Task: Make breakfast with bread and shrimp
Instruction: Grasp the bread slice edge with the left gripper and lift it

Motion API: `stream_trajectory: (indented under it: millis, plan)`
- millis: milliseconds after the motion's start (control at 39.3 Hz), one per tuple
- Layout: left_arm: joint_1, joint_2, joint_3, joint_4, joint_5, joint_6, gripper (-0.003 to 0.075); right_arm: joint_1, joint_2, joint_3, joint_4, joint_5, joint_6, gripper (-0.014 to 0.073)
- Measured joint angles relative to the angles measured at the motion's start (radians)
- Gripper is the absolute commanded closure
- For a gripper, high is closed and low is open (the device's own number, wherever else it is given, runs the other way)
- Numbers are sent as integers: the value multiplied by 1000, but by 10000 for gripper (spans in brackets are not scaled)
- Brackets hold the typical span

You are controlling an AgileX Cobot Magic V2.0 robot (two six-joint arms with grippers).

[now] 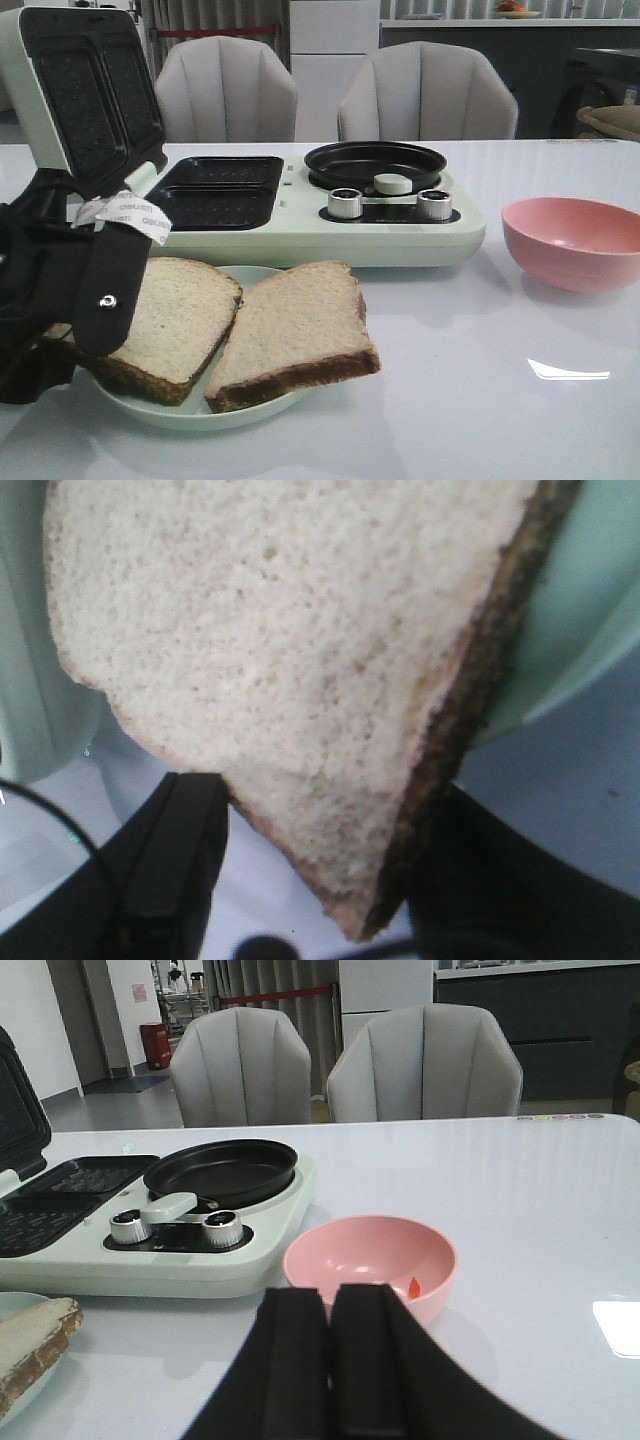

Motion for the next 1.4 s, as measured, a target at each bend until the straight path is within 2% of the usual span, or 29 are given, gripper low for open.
stream_trajectory:
  millis: [102,204,458,662,1171,1401]
  plan:
    - [0,7,0,-8,9,0,534,0,0,0,0,0,0,443]
    - [0,7,4,-17,16,0,612,0,0,0,0,0,0,443]
    - [0,-52,9,-32,14,0,606,0,0,0,0,0,0,443]
    - [-37,-122,10,-36,22,0,606,0,0,0,0,0,0,443]
    - [-160,-242,10,-79,194,0,606,0,0,0,0,0,0,443]
    - [-168,-255,-41,-92,228,0,606,0,0,0,0,0,0,443]
